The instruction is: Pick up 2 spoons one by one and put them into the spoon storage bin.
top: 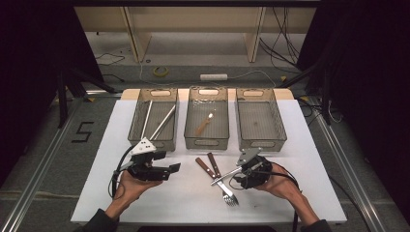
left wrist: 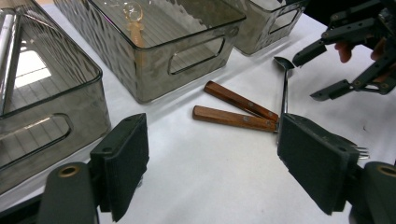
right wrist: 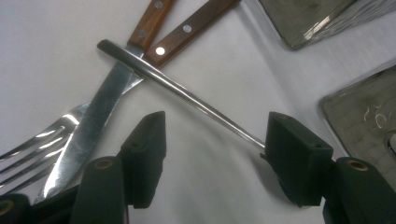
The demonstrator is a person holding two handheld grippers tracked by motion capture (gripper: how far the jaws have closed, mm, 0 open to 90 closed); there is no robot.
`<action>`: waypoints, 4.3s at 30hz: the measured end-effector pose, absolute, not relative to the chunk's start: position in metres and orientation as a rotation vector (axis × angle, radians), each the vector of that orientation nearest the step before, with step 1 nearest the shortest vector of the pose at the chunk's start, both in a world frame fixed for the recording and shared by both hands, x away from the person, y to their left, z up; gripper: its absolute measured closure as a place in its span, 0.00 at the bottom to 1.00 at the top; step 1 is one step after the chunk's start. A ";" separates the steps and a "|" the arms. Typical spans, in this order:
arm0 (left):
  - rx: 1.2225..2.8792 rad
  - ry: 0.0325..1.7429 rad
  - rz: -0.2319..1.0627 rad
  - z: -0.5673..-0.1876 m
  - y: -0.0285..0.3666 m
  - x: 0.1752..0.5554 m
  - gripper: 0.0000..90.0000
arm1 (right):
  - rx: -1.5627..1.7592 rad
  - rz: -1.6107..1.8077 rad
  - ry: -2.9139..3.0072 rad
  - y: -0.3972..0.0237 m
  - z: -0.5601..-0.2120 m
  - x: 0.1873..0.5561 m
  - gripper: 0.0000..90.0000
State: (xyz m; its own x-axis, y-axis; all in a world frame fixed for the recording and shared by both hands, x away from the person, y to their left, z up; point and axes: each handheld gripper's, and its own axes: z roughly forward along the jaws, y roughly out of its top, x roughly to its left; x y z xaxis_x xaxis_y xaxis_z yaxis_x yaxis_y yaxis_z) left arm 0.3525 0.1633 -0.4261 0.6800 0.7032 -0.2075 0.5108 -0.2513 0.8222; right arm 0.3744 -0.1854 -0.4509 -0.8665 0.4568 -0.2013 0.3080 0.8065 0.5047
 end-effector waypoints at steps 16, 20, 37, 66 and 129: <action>1.934 0.943 0.250 -0.429 0.164 0.348 0.27 | 0.472 0.540 2.754 -0.174 -0.457 0.393 0.49; 1.940 0.941 0.248 -0.430 0.163 0.348 0.27 | 0.467 0.526 2.780 -0.174 -0.460 0.396 0.51; 1.953 0.935 0.247 -0.431 0.161 0.348 0.27 | 0.377 0.468 2.786 -0.169 -0.463 0.398 0.69; 1.989 0.914 0.233 -0.434 0.156 0.347 0.27 | 0.086 0.353 2.784 -0.171 -0.460 0.375 0.92; 1.834 0.924 0.368 -0.425 0.186 0.334 0.23 | 0.679 1.062 2.597 -0.168 -0.396 0.421 1.00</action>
